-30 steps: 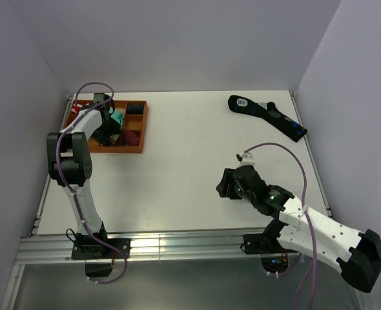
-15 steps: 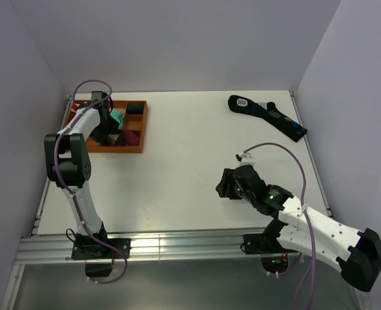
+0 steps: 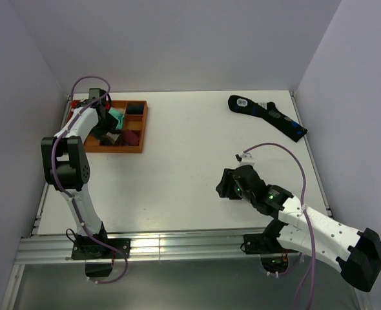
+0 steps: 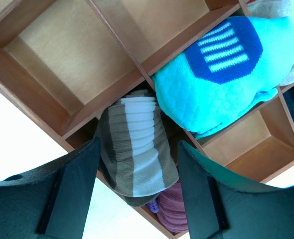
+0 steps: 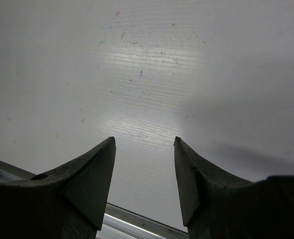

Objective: Roll the socks
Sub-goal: Place the sock in the storage box.

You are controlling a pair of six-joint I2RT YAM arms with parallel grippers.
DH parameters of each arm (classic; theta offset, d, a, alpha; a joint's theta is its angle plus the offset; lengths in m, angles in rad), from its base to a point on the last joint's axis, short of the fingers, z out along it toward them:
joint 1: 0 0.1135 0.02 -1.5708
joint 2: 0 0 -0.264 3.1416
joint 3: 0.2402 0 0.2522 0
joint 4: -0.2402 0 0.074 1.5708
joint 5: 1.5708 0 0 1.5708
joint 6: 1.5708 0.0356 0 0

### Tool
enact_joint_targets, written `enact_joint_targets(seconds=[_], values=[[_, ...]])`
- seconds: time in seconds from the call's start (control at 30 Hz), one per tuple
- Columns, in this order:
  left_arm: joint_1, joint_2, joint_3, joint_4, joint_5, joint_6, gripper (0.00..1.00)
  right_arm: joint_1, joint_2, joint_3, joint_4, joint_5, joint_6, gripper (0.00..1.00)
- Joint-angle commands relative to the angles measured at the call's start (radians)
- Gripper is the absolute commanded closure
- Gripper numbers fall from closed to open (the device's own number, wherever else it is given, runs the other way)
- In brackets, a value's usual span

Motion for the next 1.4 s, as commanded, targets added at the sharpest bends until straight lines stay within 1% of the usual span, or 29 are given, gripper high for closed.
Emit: enact_joint_targets(seconds=[0.0, 0.2, 0.33, 0.43, 0.5, 0.6, 0.63, 0.7, 0.73, 0.77, 0.83, 0.87, 0.97, 1.23, 1.37], values=[[0.003, -0.043, 0.011, 0.007, 0.019, 0.012, 0.33, 0.005, -0.005, -0.01, 0.031, 0.014, 0.008, 0.42], [0.003, -0.044, -0.053, 0.074, 0.028, -0.008, 0.34, 0.005, -0.019, -0.012, 0.024, 0.017, 0.012, 0.42], [0.003, -0.021, -0.079, 0.089, 0.042, -0.022, 0.37, 0.005, -0.024, -0.013, 0.018, 0.017, 0.011, 0.42], [0.004, -0.024, -0.103, 0.111, 0.037, -0.033, 0.37, 0.005, -0.022, -0.012, 0.018, 0.017, 0.01, 0.43], [0.003, -0.021, -0.113, 0.107, 0.022, -0.037, 0.38, 0.005, -0.02, -0.012, 0.018, 0.017, 0.012, 0.43], [0.004, -0.011, -0.121, 0.103, 0.002, -0.043, 0.43, 0.005, -0.022, -0.013, 0.018, 0.018, 0.013, 0.43], [0.004, -0.007, -0.127, 0.106, -0.001, -0.045, 0.46, 0.005, -0.022, -0.013, 0.018, 0.018, 0.013, 0.43], [0.004, 0.0, -0.129, 0.105, -0.015, -0.051, 0.55, 0.005, -0.022, -0.013, 0.018, 0.018, 0.012, 0.43], [0.003, 0.006, -0.13, 0.106, -0.018, -0.053, 0.61, 0.005, -0.022, -0.013, 0.018, 0.02, 0.013, 0.43], [0.003, 0.009, -0.13, 0.106, -0.017, -0.053, 0.7, 0.005, -0.021, -0.013, 0.018, 0.018, 0.012, 0.43], [0.004, 0.029, -0.12, 0.096, -0.027, -0.054, 0.79, 0.005, -0.02, -0.013, 0.018, 0.02, 0.012, 0.43], [0.004, 0.034, -0.116, 0.094, -0.027, -0.053, 0.88, 0.005, -0.019, -0.013, 0.018, 0.018, 0.012, 0.43], [0.004, 0.054, -0.115, 0.088, -0.038, -0.051, 1.0, 0.005, -0.019, -0.013, 0.018, 0.02, 0.013, 0.43], [0.004, 0.088, -0.15, 0.099, -0.046, -0.057, 0.99, 0.005, -0.017, -0.013, 0.018, 0.018, 0.01, 0.43], [0.004, 0.106, -0.166, 0.105, -0.029, -0.062, 0.92, 0.005, -0.011, -0.013, 0.018, 0.018, 0.011, 0.43]])
